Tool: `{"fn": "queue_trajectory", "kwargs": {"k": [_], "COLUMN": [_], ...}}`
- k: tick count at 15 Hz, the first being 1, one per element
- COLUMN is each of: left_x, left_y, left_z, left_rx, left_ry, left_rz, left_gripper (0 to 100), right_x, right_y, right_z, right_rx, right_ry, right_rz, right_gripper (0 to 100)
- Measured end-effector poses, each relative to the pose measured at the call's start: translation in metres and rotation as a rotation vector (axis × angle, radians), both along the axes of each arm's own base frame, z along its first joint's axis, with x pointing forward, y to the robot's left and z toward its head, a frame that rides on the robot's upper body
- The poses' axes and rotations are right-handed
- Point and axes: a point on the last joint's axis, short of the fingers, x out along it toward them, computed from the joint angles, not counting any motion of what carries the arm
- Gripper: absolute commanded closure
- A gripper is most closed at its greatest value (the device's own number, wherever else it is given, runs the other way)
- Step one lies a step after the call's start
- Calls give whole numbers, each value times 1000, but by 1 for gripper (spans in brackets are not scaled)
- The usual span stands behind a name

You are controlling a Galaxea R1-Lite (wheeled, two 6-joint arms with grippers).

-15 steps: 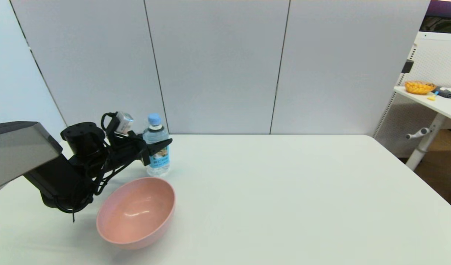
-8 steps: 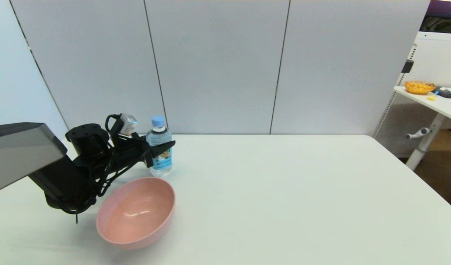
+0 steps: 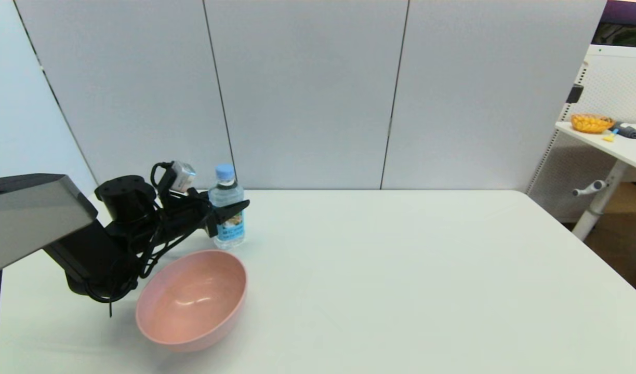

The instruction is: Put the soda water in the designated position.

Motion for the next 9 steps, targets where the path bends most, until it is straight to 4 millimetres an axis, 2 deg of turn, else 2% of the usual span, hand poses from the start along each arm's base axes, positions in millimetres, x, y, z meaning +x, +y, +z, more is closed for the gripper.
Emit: {"fn": "queue_trajectory", "kwargs": {"k": [6, 9], "left_x": [0, -5], "left_y": [0, 4], "left_z": [1, 9], "left_rx": [1, -1], "left_ry": [-1, -11], "left_rz": [0, 9], "left_gripper": [0, 0], "right_x": [0, 0], "right_y": [0, 0], "right_z": [0, 0], "right_rx": [0, 0], "right_ry": [0, 0], "right_rz": [0, 1], "right_gripper": [0, 0]}}
